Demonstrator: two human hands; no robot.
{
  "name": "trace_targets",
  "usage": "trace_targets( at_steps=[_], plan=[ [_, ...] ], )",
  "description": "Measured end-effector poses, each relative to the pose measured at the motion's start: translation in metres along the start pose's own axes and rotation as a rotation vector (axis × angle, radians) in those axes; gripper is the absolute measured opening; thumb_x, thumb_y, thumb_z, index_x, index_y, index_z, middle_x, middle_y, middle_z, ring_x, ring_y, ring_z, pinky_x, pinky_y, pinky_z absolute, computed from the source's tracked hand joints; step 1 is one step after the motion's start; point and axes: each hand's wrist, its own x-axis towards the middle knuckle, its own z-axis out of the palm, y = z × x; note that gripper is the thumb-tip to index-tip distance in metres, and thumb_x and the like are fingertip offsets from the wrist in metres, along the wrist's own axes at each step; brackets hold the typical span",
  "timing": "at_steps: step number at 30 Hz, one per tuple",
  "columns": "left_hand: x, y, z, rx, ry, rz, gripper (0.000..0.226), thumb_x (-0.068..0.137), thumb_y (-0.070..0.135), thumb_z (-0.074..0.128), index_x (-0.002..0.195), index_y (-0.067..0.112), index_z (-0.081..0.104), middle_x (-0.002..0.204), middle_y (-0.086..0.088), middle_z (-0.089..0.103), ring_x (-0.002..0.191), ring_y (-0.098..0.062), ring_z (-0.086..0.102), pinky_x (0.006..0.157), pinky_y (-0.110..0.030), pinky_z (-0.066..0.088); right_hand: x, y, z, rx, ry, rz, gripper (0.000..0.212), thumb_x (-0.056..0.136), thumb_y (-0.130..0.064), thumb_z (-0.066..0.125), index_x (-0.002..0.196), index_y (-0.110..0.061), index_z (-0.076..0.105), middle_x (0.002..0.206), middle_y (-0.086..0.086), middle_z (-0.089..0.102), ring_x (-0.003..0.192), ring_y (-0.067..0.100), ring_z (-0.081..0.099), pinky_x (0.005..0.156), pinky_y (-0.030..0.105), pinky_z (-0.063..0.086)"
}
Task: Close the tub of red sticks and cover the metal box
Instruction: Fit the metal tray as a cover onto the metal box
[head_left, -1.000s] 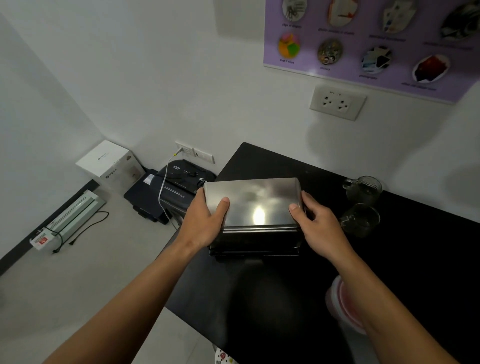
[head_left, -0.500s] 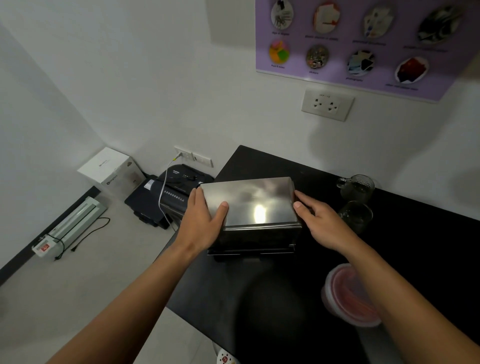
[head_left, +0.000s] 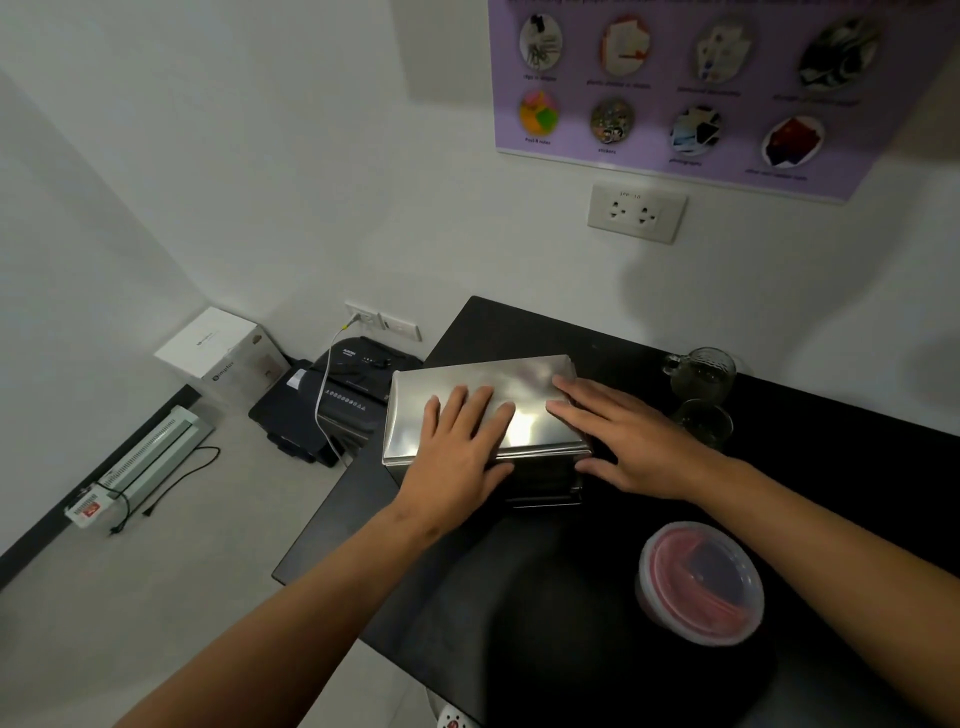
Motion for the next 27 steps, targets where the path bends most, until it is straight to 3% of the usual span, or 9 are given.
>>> trace_targets(
  at_steps=[7, 13, 20, 27],
  plan=[
    [0.001, 0.003, 0.004, -0.014, 0.058, 0.009, 0.07, 0.081, 0.023, 0.091, 0.143, 0.007, 0.064, 0.15, -0.024, 0.058, 0.138, -0.052, 0.053, 0.111, -0.072, 0.04, -0.002, 0.007, 0.004, -0.01, 0.033, 0.007, 0.085, 0.091, -0.039, 0.077, 0.162, -0.029, 0.032, 0.172, -0.007, 0.015, 0.158, 0.022, 0.023, 0.123, 0.038, 0.027],
    [0.0, 0.003, 0.005, -0.054, 0.116, 0.015, 0.065, 0.087, 0.029, 0.085, 0.144, 0.009, 0.061, 0.151, -0.022, 0.057, 0.141, -0.047, 0.047, 0.114, -0.069, 0.036, -0.002, 0.005, 0.008, -0.002, 0.057, 0.031, 0.085, 0.094, -0.047, 0.071, 0.164, -0.031, 0.026, 0.174, -0.006, 0.011, 0.159, 0.019, 0.015, 0.122, 0.033, 0.018],
    [0.006, 0.005, 0.013, -0.045, 0.154, 0.138, 0.059, 0.084, 0.017, 0.087, 0.137, 0.015, 0.062, 0.143, -0.019, 0.063, 0.132, -0.047, 0.057, 0.107, -0.069, 0.045, -0.005, 0.001, 0.012, 0.081, 0.144, 0.011, 0.072, 0.095, -0.038, 0.074, 0.157, -0.019, 0.043, 0.17, 0.002, 0.029, 0.157, 0.021, 0.027, 0.121, 0.047, 0.037],
    [0.007, 0.006, 0.018, -0.026, 0.181, 0.137, 0.052, 0.085, 0.017, 0.084, 0.134, 0.013, 0.069, 0.142, -0.019, 0.064, 0.13, -0.048, 0.059, 0.105, -0.069, 0.047, -0.007, 0.0, 0.019, 0.186, 0.164, 0.043, 0.069, 0.095, -0.035, 0.073, 0.156, -0.019, 0.046, 0.17, 0.0, 0.03, 0.157, 0.017, 0.028, 0.123, 0.04, 0.034]
  ],
)
